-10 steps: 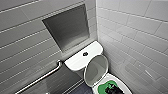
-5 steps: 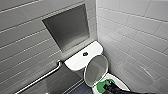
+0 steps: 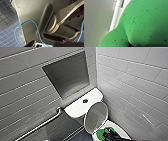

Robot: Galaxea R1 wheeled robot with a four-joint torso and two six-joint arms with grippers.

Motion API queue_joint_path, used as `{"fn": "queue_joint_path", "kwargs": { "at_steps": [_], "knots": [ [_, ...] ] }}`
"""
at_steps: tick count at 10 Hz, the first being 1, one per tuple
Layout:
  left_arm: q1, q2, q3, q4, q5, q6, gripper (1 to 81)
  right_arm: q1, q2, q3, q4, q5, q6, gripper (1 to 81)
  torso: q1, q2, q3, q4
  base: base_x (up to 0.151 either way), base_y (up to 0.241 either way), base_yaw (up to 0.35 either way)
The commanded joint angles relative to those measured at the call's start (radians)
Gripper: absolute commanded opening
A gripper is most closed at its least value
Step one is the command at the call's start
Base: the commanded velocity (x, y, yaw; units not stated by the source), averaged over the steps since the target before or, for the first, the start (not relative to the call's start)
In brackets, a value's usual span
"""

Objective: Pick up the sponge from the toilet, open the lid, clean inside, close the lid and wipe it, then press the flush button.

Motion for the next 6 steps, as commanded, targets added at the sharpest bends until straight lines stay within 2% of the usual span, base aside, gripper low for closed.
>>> {"fn": "queue_joint_path", "kwargs": {
  "at_steps": [1,3,4,6],
  "knots": [
    [0.019,-0.013,-0.002,-0.004,0.082,0.002,81.1,0.015,-0.008,0.335,-0.083,-0.034,-0.036,1.0,0.000,0.000,0.000,0.000,0.000,0.000,0.000],
    [0.019,-0.010,-0.003,-0.001,0.082,0.002,81.1,0.028,-0.117,0.578,-0.090,0.121,-0.039,1.0,0.000,0.000,0.000,0.000,0.000,0.000,0.000],
    [0.018,-0.007,-0.003,0.001,0.082,0.002,81.1,0.031,-0.159,0.650,-0.083,0.157,-0.044,1.0,0.000,0.000,0.000,0.000,0.000,0.000,0.000],
    [0.018,-0.006,-0.003,0.003,0.082,0.002,81.1,0.019,-0.182,0.692,-0.077,0.163,-0.042,1.0,0.000,0.000,0.000,0.000,0.000,0.000,0.000]
  ]
}}
